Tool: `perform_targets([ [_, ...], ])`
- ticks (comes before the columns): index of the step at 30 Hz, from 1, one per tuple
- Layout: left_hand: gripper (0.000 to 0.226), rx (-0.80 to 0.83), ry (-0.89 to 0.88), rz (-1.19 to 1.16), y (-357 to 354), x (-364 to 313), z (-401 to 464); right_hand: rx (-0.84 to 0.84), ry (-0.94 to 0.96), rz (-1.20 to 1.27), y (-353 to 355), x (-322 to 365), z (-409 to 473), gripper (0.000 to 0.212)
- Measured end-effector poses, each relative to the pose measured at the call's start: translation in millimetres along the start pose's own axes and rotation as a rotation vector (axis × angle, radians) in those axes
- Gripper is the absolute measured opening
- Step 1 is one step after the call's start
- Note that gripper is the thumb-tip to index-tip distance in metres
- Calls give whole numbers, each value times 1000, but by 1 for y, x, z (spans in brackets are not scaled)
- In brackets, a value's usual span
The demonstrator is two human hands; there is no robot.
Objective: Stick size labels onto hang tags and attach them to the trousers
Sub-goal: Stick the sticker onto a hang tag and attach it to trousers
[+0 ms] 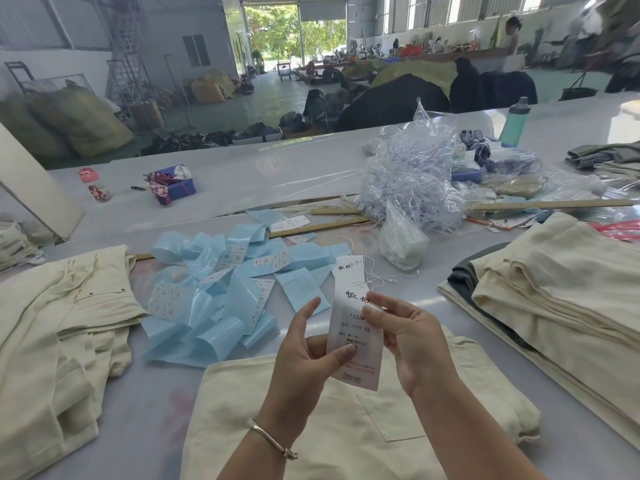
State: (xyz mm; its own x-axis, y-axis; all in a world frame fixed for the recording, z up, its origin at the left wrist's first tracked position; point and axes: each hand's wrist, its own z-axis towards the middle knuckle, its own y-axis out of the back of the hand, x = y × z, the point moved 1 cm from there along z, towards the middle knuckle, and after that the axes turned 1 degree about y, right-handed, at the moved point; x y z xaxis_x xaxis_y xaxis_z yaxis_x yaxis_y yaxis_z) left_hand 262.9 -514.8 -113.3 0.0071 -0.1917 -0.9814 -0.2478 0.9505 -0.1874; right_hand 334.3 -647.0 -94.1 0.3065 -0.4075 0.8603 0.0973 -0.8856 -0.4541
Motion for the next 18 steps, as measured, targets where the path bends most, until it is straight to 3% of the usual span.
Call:
perform_targets([
  [4,57,63,92,-79,3,5,8,-24,78,-81,-1,-2,0,27],
  [10,25,67,66,-104,-3,8,28,-11,145,-102,4,-2,5,23],
  [16,41,-49,66,-13,-14,15,43,-15,183,-194,12,-2,21,15],
  [18,37,-33,63,14,-16,18,48,-21,186,-243,15,-6,26,13],
])
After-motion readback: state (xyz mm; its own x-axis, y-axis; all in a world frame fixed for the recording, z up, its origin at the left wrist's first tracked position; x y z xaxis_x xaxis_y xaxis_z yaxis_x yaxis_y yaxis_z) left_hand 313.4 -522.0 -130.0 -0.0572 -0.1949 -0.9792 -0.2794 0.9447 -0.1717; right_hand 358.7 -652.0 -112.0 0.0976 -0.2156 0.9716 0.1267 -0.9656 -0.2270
